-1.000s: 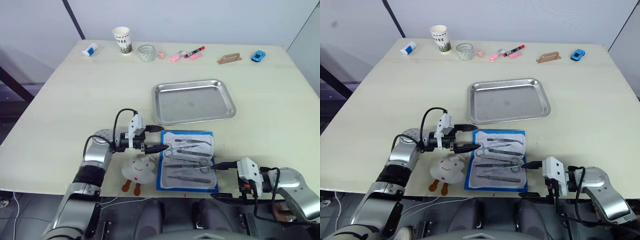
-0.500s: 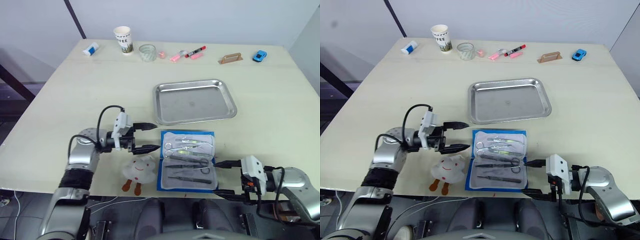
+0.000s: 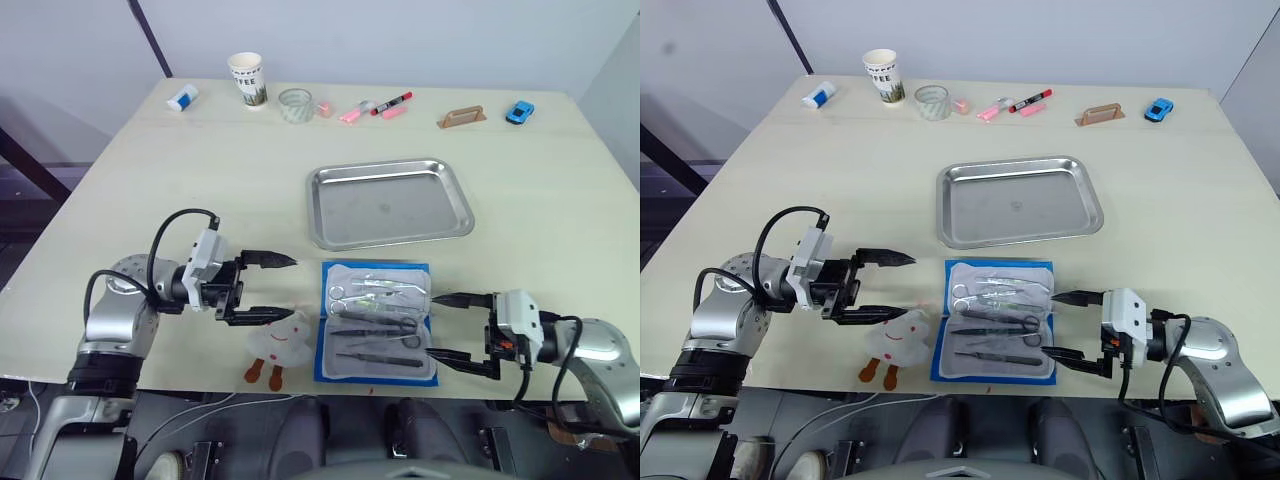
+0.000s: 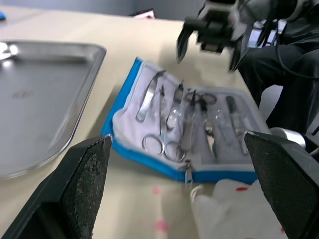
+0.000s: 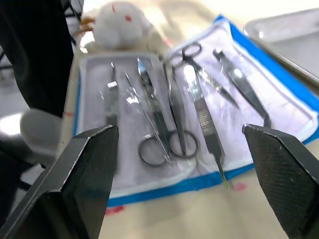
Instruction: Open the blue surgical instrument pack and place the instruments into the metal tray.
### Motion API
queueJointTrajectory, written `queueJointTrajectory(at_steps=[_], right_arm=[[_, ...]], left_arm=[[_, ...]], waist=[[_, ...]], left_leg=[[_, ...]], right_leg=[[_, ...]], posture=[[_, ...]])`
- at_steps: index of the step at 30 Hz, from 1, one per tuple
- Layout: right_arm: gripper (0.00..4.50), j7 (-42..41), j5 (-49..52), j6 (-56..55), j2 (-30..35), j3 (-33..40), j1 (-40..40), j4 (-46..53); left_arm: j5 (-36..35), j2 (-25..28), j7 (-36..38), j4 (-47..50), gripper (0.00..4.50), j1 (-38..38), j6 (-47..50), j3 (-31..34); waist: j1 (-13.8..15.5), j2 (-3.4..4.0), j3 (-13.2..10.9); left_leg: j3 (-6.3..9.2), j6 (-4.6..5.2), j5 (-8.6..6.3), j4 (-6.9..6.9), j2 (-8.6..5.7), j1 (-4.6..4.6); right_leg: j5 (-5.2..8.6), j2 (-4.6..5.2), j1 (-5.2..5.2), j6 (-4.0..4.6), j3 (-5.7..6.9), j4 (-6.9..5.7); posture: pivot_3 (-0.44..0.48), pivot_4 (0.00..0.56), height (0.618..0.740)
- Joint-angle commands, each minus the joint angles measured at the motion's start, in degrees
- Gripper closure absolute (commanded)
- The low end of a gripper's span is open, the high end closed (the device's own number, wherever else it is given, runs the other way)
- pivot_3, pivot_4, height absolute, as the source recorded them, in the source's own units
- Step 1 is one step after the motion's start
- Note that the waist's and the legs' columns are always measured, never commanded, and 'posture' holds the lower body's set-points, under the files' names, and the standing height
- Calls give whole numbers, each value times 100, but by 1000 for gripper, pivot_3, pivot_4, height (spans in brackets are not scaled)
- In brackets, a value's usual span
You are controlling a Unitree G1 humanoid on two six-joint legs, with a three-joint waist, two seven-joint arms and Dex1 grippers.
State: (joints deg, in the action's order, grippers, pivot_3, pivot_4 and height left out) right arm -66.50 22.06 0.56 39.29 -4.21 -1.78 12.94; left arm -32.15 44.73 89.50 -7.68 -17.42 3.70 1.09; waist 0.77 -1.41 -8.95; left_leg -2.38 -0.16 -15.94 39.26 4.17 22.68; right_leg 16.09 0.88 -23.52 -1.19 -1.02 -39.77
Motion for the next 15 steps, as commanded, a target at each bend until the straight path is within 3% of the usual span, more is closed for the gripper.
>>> queueJointTrajectory(at_steps=[1, 15], right_arm=[[146, -66, -135, -194, -51, -97, 246, -85], [146, -284, -491, -350, -106, -430, 743, -800]], left_arm=[[-222, 148, 300, 320, 0, 15, -238, 18], [-1222, 1599, 300, 1211, 0, 313, 16, -303]], waist=[[-2, 1, 0], [0, 5, -4]], left_leg=[[-1, 0, 0, 0, 0, 0], [-9, 0, 0, -1, 2, 0]], right_leg=[[0, 0, -1, 0, -1, 0], [1, 1, -5, 1, -5, 0]], posture=[[0, 150, 725], [0, 150, 725]])
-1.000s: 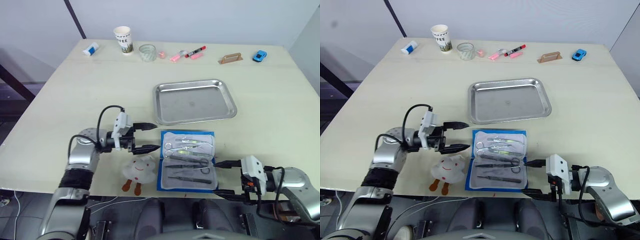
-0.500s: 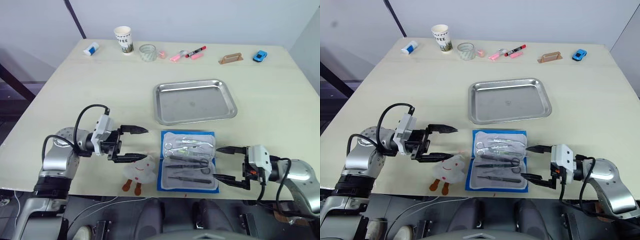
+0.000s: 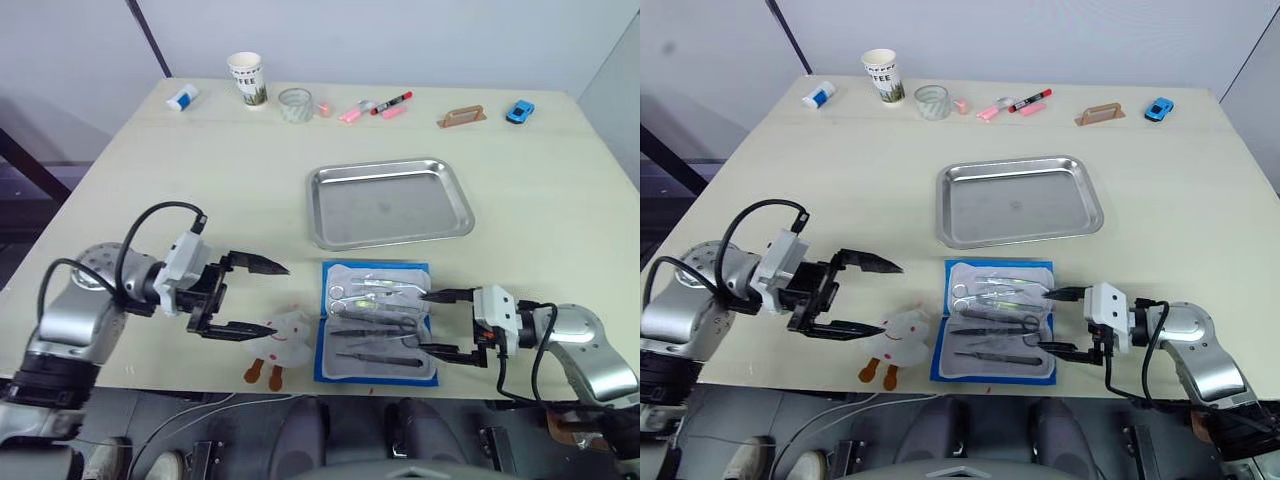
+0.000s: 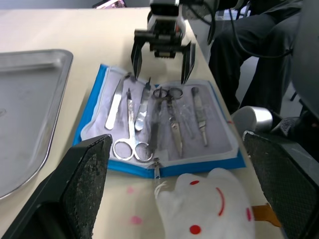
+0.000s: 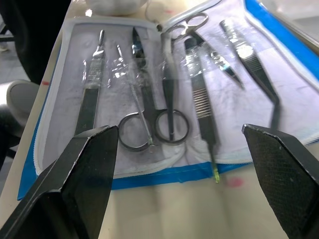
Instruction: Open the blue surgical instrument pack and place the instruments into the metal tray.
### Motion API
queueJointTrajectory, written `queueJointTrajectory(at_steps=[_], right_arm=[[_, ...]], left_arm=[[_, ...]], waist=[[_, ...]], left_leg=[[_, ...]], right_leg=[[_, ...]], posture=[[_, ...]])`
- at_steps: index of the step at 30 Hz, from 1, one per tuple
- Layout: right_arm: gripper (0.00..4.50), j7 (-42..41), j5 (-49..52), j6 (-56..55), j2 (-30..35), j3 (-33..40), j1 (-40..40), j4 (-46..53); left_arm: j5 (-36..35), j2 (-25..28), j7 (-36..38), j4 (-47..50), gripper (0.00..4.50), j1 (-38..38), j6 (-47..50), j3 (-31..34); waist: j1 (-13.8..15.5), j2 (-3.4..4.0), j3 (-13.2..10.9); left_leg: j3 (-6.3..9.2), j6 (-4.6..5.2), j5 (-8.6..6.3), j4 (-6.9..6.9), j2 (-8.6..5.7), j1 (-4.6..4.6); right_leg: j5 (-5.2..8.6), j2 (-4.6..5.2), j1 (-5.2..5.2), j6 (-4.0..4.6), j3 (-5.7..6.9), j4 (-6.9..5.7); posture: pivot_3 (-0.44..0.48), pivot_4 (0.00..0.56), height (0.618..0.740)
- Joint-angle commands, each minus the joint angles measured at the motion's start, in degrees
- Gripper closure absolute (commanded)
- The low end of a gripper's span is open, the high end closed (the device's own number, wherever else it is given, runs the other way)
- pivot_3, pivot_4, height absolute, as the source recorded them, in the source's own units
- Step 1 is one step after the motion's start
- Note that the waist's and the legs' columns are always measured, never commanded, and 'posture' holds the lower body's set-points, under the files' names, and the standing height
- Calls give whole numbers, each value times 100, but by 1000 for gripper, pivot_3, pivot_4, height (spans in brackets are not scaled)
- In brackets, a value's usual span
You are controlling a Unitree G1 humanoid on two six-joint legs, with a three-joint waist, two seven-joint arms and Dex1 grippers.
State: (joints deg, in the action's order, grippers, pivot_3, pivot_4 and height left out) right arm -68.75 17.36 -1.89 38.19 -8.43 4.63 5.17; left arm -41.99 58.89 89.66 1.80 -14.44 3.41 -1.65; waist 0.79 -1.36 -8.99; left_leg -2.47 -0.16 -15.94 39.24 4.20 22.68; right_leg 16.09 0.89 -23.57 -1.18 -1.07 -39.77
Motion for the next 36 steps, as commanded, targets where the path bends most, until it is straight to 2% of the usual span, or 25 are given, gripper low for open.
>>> queueJointTrajectory(at_steps=[1, 8, 19, 31, 36], right_arm=[[146, -61, -53, -111, -2, -29, 117, -60], [146, -3, -367, -64, 5, -186, 238, -402], [146, 107, -668, 343, 64, -427, 288, -366], [146, 95, -675, 178, -55, -530, 364, -495], [146, 38, -573, -105, -216, -509, 326, -833]], left_arm=[[-286, 228, 284, 312, 0, 38, 73, -39], [-284, 232, 284, 412, 0, 58, 125, -65], [-62, -66, 284, 220, 0, 65, 57, -80], [162, -369, 284, -187, 0, -151, -130, -309], [291, -604, 284, -225, 0, -189, -128, -306]], waist=[[-2, 0, 0], [-5, 0, 0], [-14, -4, 3], [-24, -7, 5], [-46, -16, 11]], left_leg=[[-1, 0, 0, 0, 0, 0], [-2, 0, 0, -1, 0, -1], [-2, 0, 0, -1, 3, -4], [-2, 0, 0, -2, 5, -8], [-3, 0, 0, -4, 7, -11]], right_leg=[[0, 0, 0, 0, 0, 0], [0, -2, -2, 0, -2, -1], [0, -6, -2, 1, -2, -2], [0, -11, -2, 2, -7, -2], [0, -15, -1, 2, -9, -3]], posture=[[0, 150, 725], [0, 150, 725], [0, 150, 725], [0, 150, 725], [0, 150, 725]])
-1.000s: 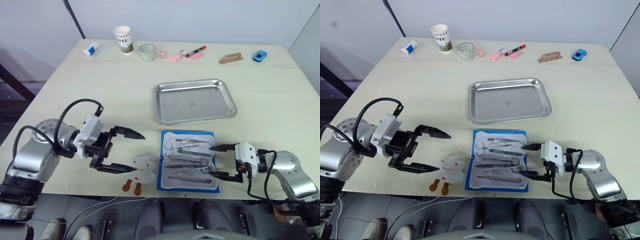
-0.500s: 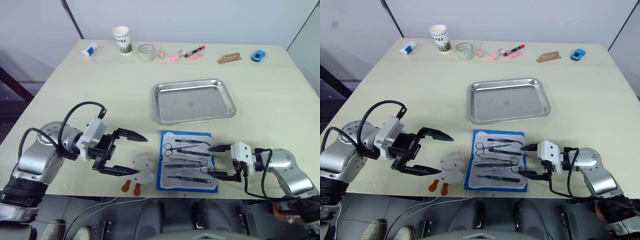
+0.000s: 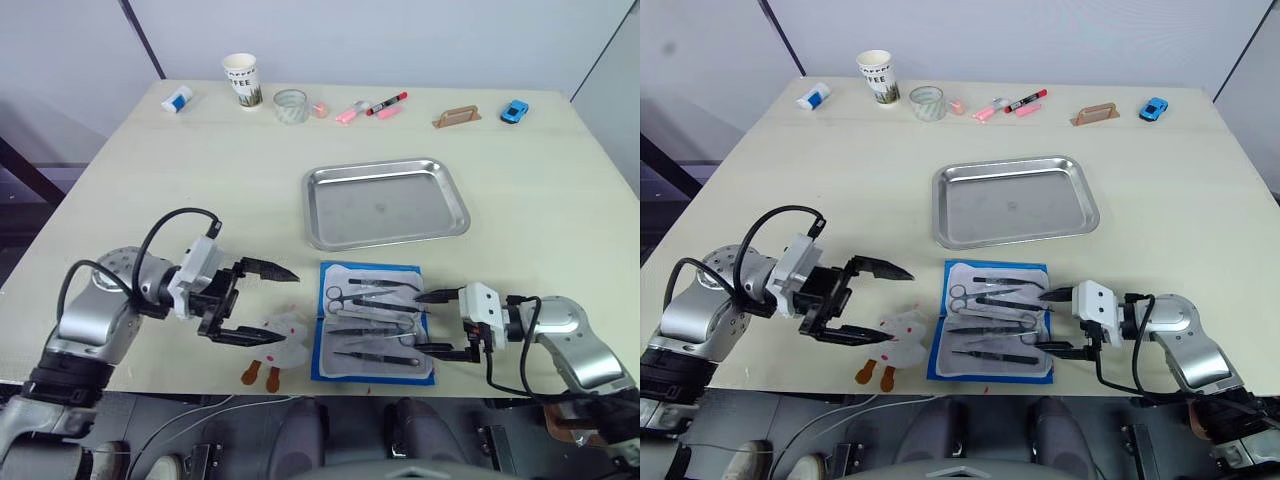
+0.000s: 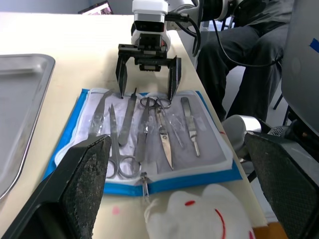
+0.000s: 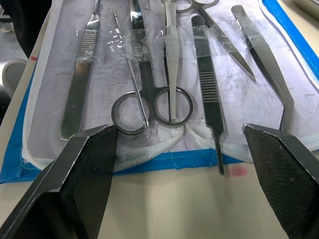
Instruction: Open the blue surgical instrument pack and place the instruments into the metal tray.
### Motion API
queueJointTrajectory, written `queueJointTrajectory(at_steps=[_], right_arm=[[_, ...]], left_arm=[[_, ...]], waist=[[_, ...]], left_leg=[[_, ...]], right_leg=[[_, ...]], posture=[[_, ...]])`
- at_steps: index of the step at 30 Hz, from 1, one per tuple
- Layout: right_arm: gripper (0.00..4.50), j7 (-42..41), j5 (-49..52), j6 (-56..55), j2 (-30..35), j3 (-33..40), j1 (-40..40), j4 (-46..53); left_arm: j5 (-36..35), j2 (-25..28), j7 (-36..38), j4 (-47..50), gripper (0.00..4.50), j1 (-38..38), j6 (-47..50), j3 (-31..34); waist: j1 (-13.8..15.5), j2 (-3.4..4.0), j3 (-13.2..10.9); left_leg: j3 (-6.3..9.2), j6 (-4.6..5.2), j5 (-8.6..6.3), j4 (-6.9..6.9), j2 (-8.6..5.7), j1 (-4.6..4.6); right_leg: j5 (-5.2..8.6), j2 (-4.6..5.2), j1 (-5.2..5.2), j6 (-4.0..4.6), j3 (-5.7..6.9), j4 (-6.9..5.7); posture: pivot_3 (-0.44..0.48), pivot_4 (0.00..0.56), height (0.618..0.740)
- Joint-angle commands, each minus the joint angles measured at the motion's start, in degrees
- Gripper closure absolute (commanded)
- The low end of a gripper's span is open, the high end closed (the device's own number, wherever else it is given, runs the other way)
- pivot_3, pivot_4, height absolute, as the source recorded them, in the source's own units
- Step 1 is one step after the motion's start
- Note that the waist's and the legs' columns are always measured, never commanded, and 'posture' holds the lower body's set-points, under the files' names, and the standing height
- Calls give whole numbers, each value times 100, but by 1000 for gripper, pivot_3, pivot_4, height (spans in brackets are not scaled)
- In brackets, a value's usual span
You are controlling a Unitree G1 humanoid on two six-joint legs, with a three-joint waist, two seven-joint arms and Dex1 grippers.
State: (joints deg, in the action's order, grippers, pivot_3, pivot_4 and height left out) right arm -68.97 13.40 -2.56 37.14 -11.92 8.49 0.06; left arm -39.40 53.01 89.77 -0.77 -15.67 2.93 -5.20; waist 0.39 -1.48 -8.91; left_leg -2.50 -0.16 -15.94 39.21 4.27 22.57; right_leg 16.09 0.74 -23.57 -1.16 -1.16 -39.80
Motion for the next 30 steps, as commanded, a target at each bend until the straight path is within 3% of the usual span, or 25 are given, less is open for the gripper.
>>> queueJointTrajectory(at_steps=[1, 13, 30], right_arm=[[146, 37, -180, -103, -142, -167, -57, -408], [146, -381, 9, -566, -474, -182, 25, -1248], [146, -469, 321, -479, -764, -6, 144, -881]], left_arm=[[54, -45, 273, 18, 0, -66, -82, 57], [169, -179, 273, -69, 0, -126, -132, 34], [317, -341, 273, -223, 0, -207, -243, 18]], waist=[[-16, -7, 4], [-120, -13, 8], [-136, -25, 15]], left_leg=[[0, 0, 0, 0, 3, 0], [1, 0, 0, -10, 11, -13], [-9, 0, -1, -11, 26, -22]], right_leg=[[0, -3, 0, 1, 0, 0], [2, -13, 5, 8, -6, -1], [0, -28, 5, 18, -16, -2]], posture=[[0, 150, 725], [0, 150, 725], [0, 150, 725]])
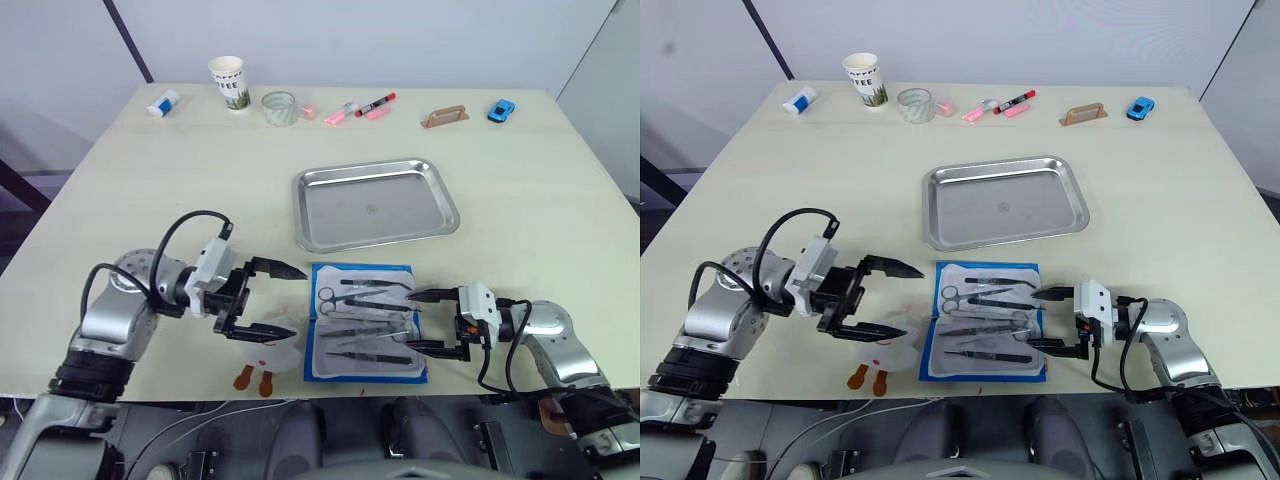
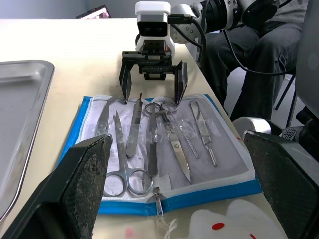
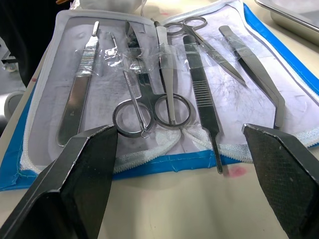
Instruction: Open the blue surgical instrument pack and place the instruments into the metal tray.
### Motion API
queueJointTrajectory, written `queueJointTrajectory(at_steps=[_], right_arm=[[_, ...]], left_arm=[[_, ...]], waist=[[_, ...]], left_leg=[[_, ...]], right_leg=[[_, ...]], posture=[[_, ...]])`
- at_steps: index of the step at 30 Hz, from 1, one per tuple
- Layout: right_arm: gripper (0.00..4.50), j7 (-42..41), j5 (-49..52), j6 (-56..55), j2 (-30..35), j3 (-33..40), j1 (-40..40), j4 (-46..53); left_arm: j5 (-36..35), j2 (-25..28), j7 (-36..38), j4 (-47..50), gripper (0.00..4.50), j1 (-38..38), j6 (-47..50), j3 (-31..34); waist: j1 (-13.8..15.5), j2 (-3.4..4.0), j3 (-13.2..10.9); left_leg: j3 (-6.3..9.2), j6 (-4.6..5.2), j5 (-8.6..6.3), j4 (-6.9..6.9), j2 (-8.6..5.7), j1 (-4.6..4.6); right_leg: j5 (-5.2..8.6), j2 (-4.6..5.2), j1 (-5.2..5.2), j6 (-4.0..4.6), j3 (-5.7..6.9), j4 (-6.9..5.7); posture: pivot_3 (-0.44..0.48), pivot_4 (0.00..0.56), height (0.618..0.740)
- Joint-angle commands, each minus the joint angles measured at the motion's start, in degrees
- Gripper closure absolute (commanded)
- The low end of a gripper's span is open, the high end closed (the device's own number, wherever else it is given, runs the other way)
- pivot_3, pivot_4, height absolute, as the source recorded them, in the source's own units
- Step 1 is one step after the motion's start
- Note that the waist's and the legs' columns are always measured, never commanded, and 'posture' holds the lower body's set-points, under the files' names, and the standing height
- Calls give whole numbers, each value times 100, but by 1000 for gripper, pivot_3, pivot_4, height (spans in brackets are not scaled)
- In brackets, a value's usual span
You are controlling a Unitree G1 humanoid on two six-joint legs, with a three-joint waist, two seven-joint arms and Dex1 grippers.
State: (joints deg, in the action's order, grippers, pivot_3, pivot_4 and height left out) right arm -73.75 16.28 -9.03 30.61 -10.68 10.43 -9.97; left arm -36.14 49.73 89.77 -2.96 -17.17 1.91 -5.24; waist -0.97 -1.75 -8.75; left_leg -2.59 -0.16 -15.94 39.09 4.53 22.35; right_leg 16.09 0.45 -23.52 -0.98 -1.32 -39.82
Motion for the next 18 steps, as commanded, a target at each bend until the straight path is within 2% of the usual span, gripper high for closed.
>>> queueJointTrajectory(at_steps=[1, 18], right_arm=[[146, 7, 33, 167, -111, -128, -51, 129], [146, 216, 213, 639, -103, -13, 6, 910]], left_arm=[[-3, -22, 273, -7, 0, -52, -148, 18], [-23, -75, 273, 28, 0, -12, -151, -63]], waist=[[1, 4, -3], [67, 28, -18]], left_leg=[[0, 0, 0, 0, 0, 0], [-3, 0, 0, 2, -7, 16]], right_leg=[[0, 0, 0, 0, -1, 0], [0, 12, -10, -1, 5, 0]], posture=[[0, 150, 725], [0, 150, 725]])
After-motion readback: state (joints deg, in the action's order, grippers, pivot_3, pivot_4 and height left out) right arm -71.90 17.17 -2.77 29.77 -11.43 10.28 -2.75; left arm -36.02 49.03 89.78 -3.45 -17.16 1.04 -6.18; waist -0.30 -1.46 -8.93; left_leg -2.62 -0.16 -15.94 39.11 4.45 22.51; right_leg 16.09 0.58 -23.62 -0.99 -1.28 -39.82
